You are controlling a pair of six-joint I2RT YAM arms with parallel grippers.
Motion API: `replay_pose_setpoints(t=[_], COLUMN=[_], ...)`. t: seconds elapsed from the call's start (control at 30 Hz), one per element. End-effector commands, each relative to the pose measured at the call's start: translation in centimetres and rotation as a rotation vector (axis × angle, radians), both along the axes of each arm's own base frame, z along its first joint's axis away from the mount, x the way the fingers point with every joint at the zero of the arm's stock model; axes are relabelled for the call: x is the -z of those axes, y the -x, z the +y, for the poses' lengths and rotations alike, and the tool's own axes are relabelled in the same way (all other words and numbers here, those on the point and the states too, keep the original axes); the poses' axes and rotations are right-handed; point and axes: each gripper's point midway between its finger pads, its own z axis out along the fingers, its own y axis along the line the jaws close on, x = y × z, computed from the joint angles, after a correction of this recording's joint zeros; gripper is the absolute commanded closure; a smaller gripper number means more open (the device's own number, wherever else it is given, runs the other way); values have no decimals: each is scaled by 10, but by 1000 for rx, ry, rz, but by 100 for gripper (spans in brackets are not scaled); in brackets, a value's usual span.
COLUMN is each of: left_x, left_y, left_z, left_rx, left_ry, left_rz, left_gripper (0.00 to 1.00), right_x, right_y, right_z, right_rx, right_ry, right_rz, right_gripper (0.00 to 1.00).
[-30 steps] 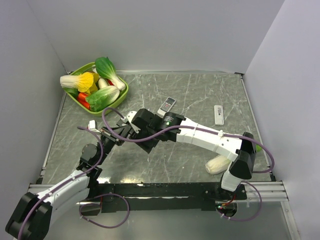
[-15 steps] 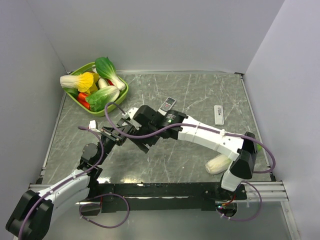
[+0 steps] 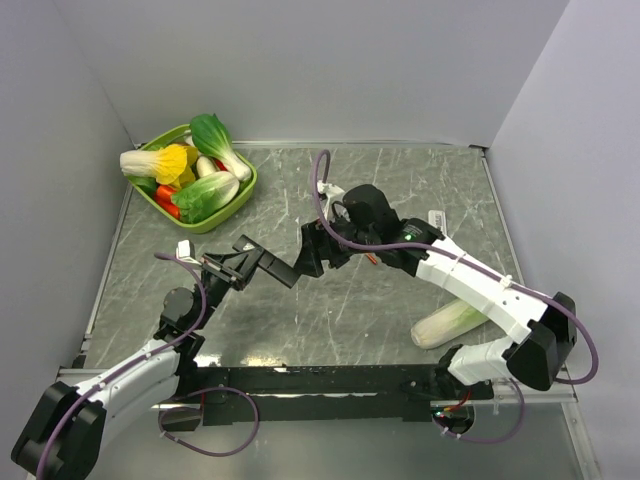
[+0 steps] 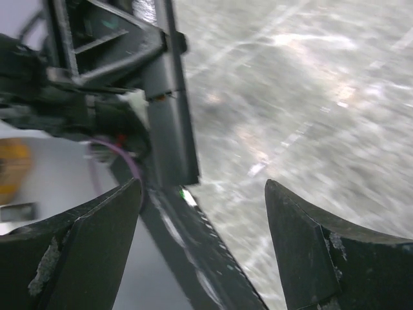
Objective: Load the batteries into the remote control
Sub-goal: Load the battery cover into the remote control.
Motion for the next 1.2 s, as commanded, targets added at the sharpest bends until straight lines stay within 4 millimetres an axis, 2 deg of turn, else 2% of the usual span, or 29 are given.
replay_pose_setpoints(t=[0.0,0.2,0.47,0.67,0.9,1.03,1.17], left_x=[16,5,-5,-11,-17,-19,-18], left_y=[14,18,21,23,25,27,27], left_z=[3,2,2,2,3,3,5], left_rx=[22,39,48,57,68,70,63], left_ry=[22,36,63,83,104,115,117], left_rz=[-3,-36,-62,-73,-86,-94,-91], left_gripper=[98,98,98,98,98,98,98], right_x=[-27,-22,-15,-6,3,3,1], right_y=[8,3,7,10,14,14,13], right_z=[24,35,49,53,55,55,54], right_rx=[-66,-72,-133,-161,-178,-180,-176], right_ry=[-209,-268,-323,-345,-365,-379,-383], right_rz=[62,113,195,238,280,292,291], right_gripper=[17,21,27,38,64,68,67])
